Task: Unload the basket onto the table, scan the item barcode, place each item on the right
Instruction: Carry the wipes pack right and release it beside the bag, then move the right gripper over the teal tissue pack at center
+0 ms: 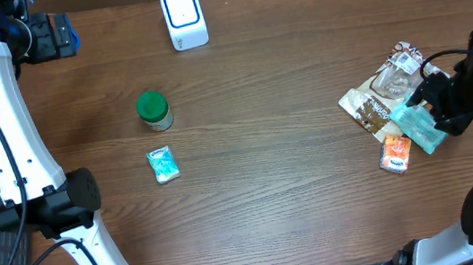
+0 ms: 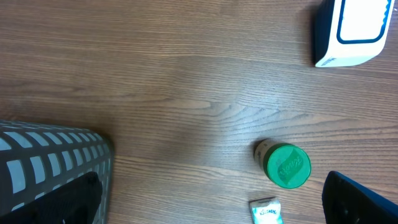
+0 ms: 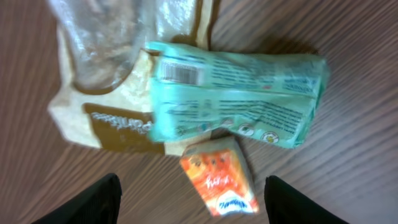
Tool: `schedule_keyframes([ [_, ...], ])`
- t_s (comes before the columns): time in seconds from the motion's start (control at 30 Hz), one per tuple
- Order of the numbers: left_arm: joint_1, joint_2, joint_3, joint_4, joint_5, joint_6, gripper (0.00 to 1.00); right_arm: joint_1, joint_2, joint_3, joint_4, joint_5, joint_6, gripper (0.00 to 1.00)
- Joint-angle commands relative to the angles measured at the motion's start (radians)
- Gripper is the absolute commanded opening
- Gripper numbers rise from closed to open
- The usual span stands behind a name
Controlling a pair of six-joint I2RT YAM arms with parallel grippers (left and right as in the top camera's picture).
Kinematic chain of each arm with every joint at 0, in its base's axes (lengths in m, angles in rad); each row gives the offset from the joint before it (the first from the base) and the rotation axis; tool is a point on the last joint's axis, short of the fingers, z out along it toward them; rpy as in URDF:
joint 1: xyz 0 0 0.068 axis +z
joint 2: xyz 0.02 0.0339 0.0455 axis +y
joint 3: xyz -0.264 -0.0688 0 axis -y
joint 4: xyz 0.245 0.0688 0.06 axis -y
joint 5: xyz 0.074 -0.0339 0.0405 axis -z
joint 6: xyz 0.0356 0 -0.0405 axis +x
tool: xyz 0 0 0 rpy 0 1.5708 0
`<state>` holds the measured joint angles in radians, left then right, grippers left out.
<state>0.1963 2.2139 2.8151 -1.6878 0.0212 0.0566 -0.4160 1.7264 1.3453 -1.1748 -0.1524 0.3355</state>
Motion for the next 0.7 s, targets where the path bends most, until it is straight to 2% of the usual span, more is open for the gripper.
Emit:
schedule_keyframes([
  [0.0,-0.007,-0.03,0.008,-0.002,-0.003,0.011,0.99,0.025,-0.016,0.161,-0.071,-0.01,-0.039,0.71],
  [0.13,-0.007,-0.03,0.008,-0.002,-0.003,0.011,1.0,0.101,-0.016,0.269,-0.141,-0.143,-0.125,0.71],
  [0.27,-0.007,-0.03,0.008,-0.002,-0.003,0.011,1.0,0.235,-0.014,0.266,-0.092,-0.287,-0.158,0.7],
  [0.33,-0.007,-0.03,0.008,-0.002,-0.003,0.011,1.0,0.328,-0.013,0.253,-0.039,-0.304,-0.146,0.68],
  [0.43,-0.007,-0.03,0.008,-0.002,-0.003,0.011,1.0,0.493,-0.013,0.223,0.088,-0.306,-0.064,0.59],
  [0.67,-0.007,-0.03,0.008,-0.002,-0.003,0.011,0.99,0.822,0.055,0.213,0.343,-0.303,0.041,0.57],
])
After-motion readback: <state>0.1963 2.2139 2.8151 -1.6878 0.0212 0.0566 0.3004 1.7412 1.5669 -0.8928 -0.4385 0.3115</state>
